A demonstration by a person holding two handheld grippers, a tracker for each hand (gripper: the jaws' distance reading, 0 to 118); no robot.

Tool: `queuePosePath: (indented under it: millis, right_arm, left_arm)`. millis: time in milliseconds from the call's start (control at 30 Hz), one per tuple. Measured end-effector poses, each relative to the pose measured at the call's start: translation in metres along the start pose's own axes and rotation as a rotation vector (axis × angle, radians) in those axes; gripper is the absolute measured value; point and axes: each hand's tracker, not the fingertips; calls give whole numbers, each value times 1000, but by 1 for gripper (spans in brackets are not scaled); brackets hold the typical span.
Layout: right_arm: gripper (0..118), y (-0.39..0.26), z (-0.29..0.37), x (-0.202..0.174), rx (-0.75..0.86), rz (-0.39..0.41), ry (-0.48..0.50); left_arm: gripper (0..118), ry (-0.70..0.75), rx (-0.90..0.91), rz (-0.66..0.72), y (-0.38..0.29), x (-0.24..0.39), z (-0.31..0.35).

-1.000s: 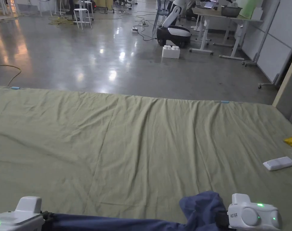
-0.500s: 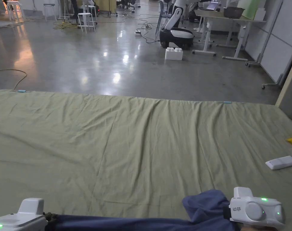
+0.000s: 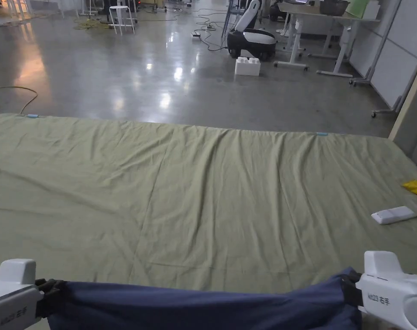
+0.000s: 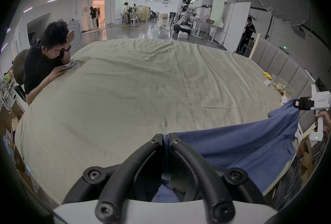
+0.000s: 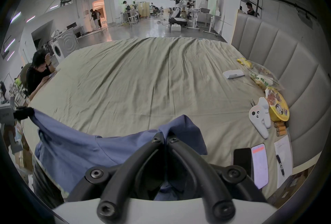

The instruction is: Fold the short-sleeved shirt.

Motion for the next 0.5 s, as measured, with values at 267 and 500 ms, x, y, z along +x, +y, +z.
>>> queuePosePath:
  millis: [267, 500]
  right_arm:
    - [2, -60, 48, -4, -75, 37, 16]
    - [2, -124, 54, -7, -249, 108, -6]
  left_arm:
    - [6, -28, -44, -1, -46, -10, 37]
    - [6, -37, -187, -34, -93, -12, 57]
